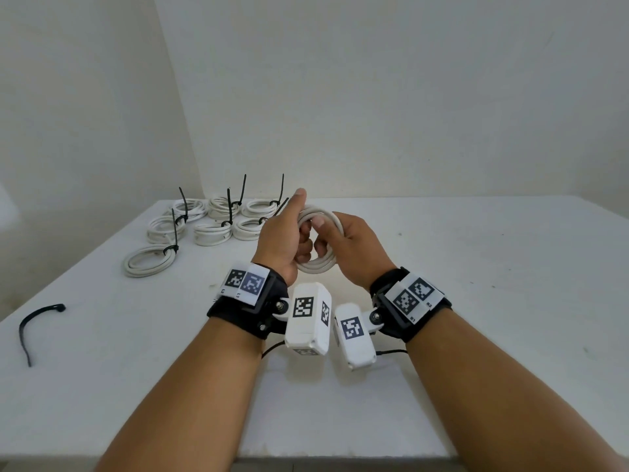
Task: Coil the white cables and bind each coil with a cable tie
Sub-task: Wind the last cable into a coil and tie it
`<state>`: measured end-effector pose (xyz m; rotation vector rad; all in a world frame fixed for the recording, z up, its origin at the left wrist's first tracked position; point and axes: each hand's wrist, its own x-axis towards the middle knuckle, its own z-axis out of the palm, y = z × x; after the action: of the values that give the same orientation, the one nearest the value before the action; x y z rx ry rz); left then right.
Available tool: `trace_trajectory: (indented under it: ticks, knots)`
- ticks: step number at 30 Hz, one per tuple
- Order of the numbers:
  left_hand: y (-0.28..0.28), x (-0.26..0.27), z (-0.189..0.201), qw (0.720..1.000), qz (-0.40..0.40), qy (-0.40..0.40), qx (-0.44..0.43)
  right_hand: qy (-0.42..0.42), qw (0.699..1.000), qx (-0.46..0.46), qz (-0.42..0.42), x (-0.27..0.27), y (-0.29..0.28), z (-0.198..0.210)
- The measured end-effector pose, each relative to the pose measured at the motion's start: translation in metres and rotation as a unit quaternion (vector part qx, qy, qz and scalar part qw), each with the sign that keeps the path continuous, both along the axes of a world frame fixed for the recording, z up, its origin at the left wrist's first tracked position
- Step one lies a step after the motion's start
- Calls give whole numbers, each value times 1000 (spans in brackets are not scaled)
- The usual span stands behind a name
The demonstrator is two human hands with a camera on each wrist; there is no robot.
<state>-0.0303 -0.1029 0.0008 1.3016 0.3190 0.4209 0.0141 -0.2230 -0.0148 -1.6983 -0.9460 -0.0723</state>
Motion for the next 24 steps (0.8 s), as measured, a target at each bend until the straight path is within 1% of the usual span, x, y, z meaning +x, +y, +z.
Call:
trace_trajectory:
  ticks: [2,3,5,6,7,9,11,12,16,18,19,20,22,24]
  knots:
    - [4,2,0,998,55,3,-1,29,998,24,49,-4,5,0]
    - [6,3,1,997,70,3,-14,62,995,35,65,-6,6,1]
    - [6,3,2,996,84,0,-35,152,985,38,67,-8,7,3]
    - [6,3,2,996,90,-1,-28,185,980,32,61,-9,7,3]
    - [5,2,2,995,98,3,-5,193,979,26,57,-9,7,3]
    - [2,0,3,994,99,4,48,149,988,9,42,-8,4,2]
    - [-2,0,5,994,72,6,79,105,995,-1,5,-8,-1,4]
    - [-4,0,6,995,50,13,84,100,995,3,-8,-8,-2,5]
    - [1,-5,10,995,-41,51,77,147,987,48,-33,-6,-2,5]
    - [14,-10,10,986,-74,77,127,179,981,65,-35,-4,-1,2]
    - [25,-13,11,982,-72,80,157,195,977,73,-35,-2,-1,0]
    - [38,-18,12,977,-56,79,188,207,975,78,-39,0,-1,-2]
    - [74,-34,15,965,6,81,250,218,971,82,-49,5,-1,-6]
    - [115,-58,16,941,70,106,313,217,972,77,-51,9,1,-10]
